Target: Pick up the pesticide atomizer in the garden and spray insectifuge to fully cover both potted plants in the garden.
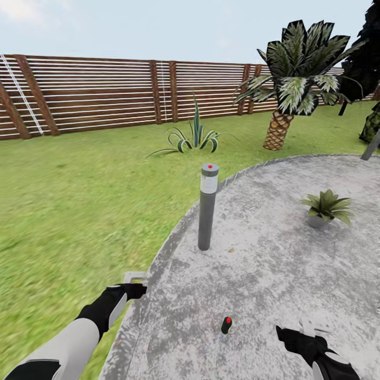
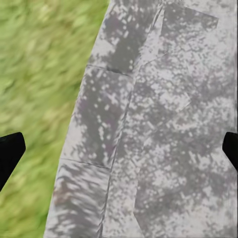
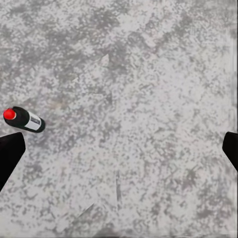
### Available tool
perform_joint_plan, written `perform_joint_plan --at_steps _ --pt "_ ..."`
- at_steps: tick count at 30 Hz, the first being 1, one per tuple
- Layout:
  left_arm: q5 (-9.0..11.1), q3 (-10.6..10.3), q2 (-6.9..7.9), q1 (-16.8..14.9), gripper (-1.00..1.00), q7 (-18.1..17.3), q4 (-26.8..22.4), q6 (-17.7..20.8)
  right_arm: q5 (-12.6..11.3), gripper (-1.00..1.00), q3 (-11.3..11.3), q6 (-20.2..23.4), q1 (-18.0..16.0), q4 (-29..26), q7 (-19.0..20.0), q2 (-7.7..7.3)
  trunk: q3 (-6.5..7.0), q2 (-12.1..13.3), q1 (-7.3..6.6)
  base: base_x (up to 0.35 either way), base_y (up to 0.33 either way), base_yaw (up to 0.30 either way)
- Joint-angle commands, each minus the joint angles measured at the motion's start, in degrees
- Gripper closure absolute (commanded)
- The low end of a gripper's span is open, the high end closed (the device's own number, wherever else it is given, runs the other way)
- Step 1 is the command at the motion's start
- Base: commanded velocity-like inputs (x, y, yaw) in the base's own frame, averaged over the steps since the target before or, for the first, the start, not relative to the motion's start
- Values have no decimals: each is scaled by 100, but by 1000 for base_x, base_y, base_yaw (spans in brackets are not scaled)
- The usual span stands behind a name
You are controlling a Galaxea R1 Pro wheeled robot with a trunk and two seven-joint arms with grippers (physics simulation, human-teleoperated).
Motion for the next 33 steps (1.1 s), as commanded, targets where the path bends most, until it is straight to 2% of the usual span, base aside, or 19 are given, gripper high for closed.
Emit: perform_joint_plan --at_steps 1,3,16,21,26,33 --pt "7 1 0 1 -100 2 -11 34 -6 -100 -50 30 -3 -6 -1 1 -7 -2 -1 0 0 -293" --pt "16 1 0 1 -100 2 -17 34 -6 -100 -153 30 -3 -6 -1 3 -12 -2 -1 0 0 -271" --pt "-17 -27 0 9 -100 0 -18 10 -6 -100 -148 30 -3 -6 -1 4 -18 -2 -1 0 5 -49" --pt "-17 -30 0 9 -100 2 -18 11 -6 -100 -144 30 -3 -6 17 9 -23 -2 -1 0 235 -21" --pt "-14 -25 0 9 -100 -2 -18 16 -6 -100 -156 30 -3 -6 32 5 -47 -2 -1 0 250 -182" --pt "-12 -22 0 9 -100 0 -18 17 -6 -100 -150 22 -3 -6 34 -3 -54 -2 -1 0 52 -36"
